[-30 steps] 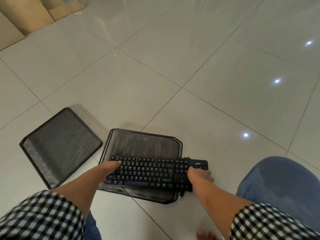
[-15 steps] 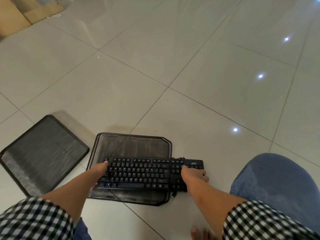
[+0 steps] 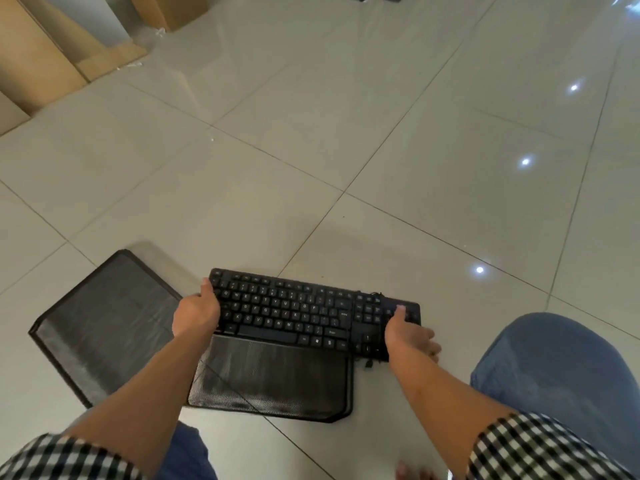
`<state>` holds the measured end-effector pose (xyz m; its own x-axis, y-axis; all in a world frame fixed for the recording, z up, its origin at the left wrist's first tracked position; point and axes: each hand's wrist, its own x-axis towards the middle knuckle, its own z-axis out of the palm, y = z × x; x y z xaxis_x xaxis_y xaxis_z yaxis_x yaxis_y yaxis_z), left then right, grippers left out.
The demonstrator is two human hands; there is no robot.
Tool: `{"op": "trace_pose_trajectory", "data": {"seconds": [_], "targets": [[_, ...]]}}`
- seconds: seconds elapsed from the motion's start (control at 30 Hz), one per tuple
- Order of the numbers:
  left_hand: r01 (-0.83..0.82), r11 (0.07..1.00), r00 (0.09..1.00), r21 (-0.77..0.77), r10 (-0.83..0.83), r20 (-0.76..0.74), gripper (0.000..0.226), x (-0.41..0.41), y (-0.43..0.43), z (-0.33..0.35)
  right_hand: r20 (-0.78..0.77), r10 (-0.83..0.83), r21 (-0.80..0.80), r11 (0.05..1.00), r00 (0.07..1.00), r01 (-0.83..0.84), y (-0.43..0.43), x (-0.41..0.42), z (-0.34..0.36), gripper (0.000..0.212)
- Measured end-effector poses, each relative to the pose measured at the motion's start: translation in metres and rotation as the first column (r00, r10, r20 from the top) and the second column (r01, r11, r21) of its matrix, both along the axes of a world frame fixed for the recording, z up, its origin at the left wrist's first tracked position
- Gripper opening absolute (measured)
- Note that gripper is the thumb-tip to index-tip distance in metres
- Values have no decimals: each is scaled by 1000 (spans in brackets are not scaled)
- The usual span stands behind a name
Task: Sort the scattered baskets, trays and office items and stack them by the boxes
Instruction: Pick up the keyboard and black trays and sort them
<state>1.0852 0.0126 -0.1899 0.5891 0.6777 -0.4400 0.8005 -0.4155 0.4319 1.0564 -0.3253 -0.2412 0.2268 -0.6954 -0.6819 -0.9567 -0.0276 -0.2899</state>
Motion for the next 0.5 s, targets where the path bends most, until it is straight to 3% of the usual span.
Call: {"op": "trace_pose_trajectory", "data": {"seconds": [0.1, 0.27, 0.5], "targets": [[-67, 997, 988, -26, 70, 135, 64, 11, 3, 47, 162, 1, -25, 1000, 987, 3, -6, 16, 36, 84], [-76, 993, 962, -89, 97, 254, 57, 12, -11, 166, 247, 56, -52, 998, 967, -44, -36, 6, 154, 82], [192, 972, 950, -136, -149, 275, 44, -11, -59, 363, 312, -61, -51, 995, 948, 81, -86, -57, 368, 72]]}}
